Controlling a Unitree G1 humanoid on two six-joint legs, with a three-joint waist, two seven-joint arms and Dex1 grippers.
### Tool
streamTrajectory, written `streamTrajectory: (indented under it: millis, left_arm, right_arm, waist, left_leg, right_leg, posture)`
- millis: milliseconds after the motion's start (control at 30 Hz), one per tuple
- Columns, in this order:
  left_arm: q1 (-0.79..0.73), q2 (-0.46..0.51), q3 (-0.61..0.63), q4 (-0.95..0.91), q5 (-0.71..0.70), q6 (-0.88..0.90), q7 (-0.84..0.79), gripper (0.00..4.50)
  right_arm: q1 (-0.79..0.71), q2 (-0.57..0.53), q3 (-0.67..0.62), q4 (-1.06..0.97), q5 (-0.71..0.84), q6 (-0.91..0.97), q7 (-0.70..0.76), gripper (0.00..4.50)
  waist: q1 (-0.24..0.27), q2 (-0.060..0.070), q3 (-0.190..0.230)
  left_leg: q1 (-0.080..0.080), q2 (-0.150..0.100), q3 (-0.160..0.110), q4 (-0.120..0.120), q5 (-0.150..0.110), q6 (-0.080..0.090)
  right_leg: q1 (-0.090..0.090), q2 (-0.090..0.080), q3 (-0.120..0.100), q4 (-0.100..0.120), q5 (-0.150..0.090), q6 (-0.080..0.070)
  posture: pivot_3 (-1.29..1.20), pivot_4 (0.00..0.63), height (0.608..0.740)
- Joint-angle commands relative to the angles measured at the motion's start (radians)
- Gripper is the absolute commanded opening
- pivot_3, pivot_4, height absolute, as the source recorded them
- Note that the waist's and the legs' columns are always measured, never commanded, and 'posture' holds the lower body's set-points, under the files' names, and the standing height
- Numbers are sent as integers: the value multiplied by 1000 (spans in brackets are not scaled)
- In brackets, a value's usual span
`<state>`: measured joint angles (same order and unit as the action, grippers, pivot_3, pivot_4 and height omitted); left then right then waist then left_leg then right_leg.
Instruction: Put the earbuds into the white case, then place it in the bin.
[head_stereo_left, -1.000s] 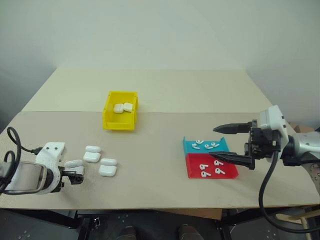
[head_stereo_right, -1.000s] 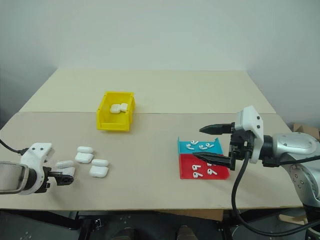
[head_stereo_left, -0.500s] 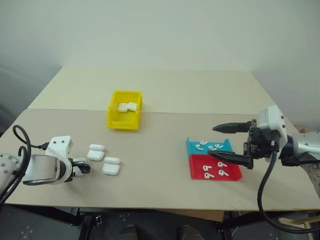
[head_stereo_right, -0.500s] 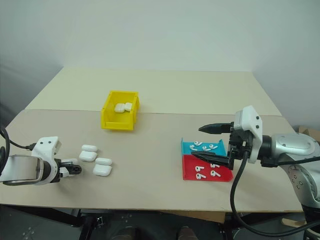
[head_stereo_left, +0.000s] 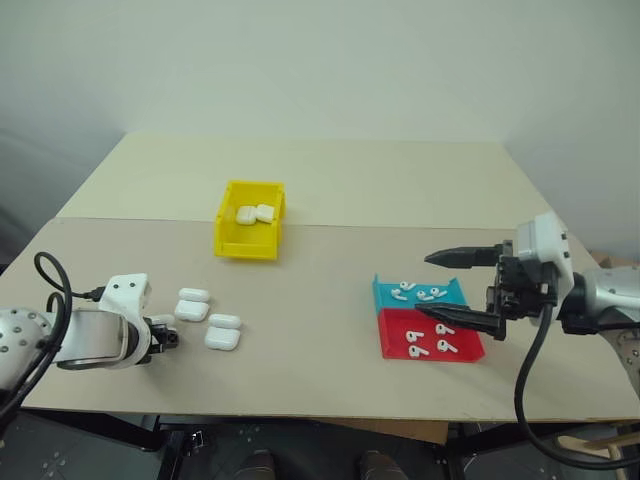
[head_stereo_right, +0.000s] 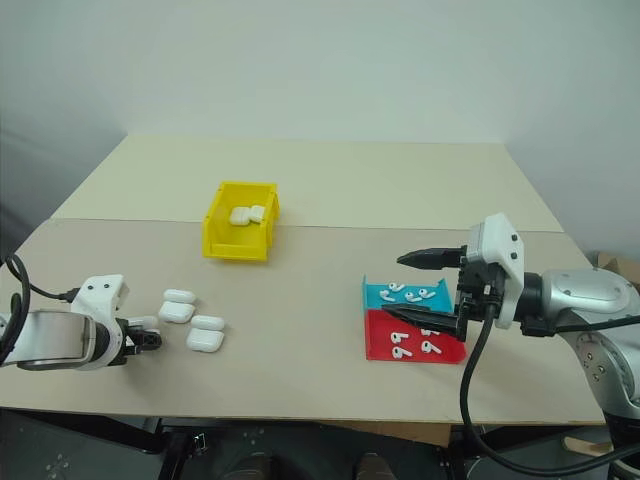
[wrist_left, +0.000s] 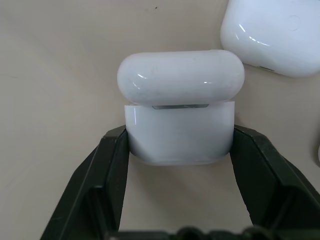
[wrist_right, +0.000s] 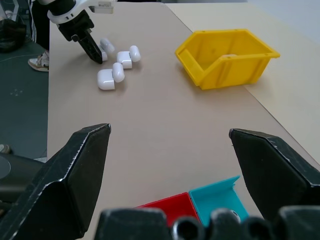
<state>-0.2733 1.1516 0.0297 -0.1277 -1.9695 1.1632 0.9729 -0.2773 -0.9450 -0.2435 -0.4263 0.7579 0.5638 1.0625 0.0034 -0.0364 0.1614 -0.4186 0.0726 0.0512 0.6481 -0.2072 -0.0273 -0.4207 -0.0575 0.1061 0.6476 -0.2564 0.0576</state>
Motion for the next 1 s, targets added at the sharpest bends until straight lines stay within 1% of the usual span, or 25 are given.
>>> streamTrajectory:
  millis: [33, 133, 200, 267, 300, 400, 467, 500, 567, 600, 633, 700, 767, 833, 933, 1000]
  left_arm:
    - [0, 9, 17, -20, -3, -7, 18, 2749]
    - [7, 36, 16, -48, -3, -8, 14, 2749]
    - [28, 93, 35, -89, -3, -19, 26, 2749]
    - [71, 136, 119, -130, 7, -46, -7, 2749]
    - [90, 139, 181, -154, 45, -55, -53, 2749]
    - [147, 84, 398, -264, 250, -125, -275, 2749]
    - [188, 38, 459, -372, 472, -231, -444, 2749]
    - [198, 0, 480, -405, 540, -283, -518, 2749]
    - [208, -78, 505, -427, 615, -372, -686, 2749]
    - [210, -104, 507, -428, 646, -398, -751, 2749]
    - [212, -133, 494, -444, 715, -447, -811, 2749]
    - [181, -195, 452, -444, 754, -524, -1024, 2749]
    - [115, -252, 380, -424, 793, -576, -1160, 2749]
    - [45, -302, 315, -395, 830, -605, -1251, 2749]
    - [-65, -372, 210, -339, 853, -645, -1518, 2749]
    - [-121, -418, 152, -299, 879, -668, -1649, 2749]
  right_arm:
    - [-1, -1, -37, -34, 11, -13, -7, 4500]
    - [4, 1, -39, -38, 12, -13, -12, 4500]
    - [11, 2, -43, -42, 13, -13, -14, 4500]
    - [17, 7, -48, -44, 16, -10, -22, 4500]
    - [19, 9, -49, -44, 16, -11, -23, 4500]
    - [19, 23, -40, -36, 10, -18, -32, 4500]
    - [6, 39, -27, -28, 5, -23, -43, 4500]
    - [-1, 48, -21, -24, 1, -26, -48, 4500]
    - [-17, 66, -10, -19, -3, -27, -60, 4500]
    - [-24, 72, -7, -16, -5, -27, -63, 4500]
    - [-29, 78, -3, -16, -8, -28, -67, 4500]
    - [-37, 91, 1, -19, -14, -34, -76, 4500]
    - [-46, 102, 5, -19, -19, -36, -87, 4500]
    - [-54, 110, 12, -16, -25, -39, -92, 4500]
    - [-62, 126, 22, -20, -33, -39, -106, 4500]
    - [-67, 133, 26, -19, -38, -38, -115, 4500]
  waist:
    - [0, 0, 0]
    - [0, 0, 0]
    - [-2, 0, 0]
    - [-2, 0, 0]
    - [-2, 0, 0]
    - [1, 0, 0]
    - [4, 0, 0]
    - [5, 0, 0]
    - [7, 1, -1]
    - [7, 1, -1]
    - [6, 1, -1]
    - [7, 1, -1]
    - [9, 1, -1]
    - [11, 1, -1]
    - [9, 0, -2]
    - [6, 0, -2]
  left_leg:
    - [0, 0, 0, 0, 0, 0]
    - [0, 0, 0, 0, 0, 0]
    - [0, 0, 0, 0, 0, 0]
    - [-1, 0, 0, 0, 0, 0]
    - [-1, 0, 0, 0, 0, 0]
    - [-1, 0, 0, 0, 1, -1]
    - [0, 0, 1, -1, 2, -3]
    - [0, 0, 1, -1, 2, -3]
    - [0, -1, 1, -3, 2, -4]
    - [0, -1, 1, -3, 3, -4]
    - [0, -1, 0, -3, 3, -5]
    - [0, -1, 0, -3, 3, -4]
    - [0, -1, 0, -3, 3, -4]
    - [-1, -2, -1, -2, 3, -4]
    - [-1, -2, -1, -1, 3, -4]
    - [-2, -2, -2, -1, 3, -4]
  right_leg:
    - [0, 0, 0, 0, 0, 0]
    - [0, 0, 0, 0, 0, 0]
    - [0, 0, 0, 0, 0, 0]
    - [-1, 0, 0, 0, 0, 0]
    - [-1, 0, 0, 0, 0, 0]
    - [-1, 0, 0, 0, 0, 0]
    - [-1, 0, 0, -1, 0, 0]
    - [0, 0, 0, -1, 0, 0]
    - [0, -1, 0, -2, 0, -1]
    - [0, -1, 0, -2, 0, -1]
    - [0, -1, 0, -2, 0, -1]
    - [0, -1, 0, -2, 0, 0]
    - [0, -1, 0, -2, 0, 0]
    - [1, -1, 0, -2, 0, 0]
    - [1, -1, -1, -2, 1, 1]
    - [1, -1, -1, -2, 1, 1]
  posture:
    - [0, 150, 740]
    - [0, 150, 740]
    - [0, 150, 740]
    - [0, 150, 740]
    - [0, 150, 740]
    - [0, 150, 740]
    - [0, 150, 740]
    - [0, 150, 740]
    - [0, 150, 740]
    - [0, 150, 740]
    - [0, 150, 740]
    - [0, 150, 740]
    - [0, 150, 740]
    - [0, 150, 740]
    - [0, 150, 740]
    - [0, 150, 740]
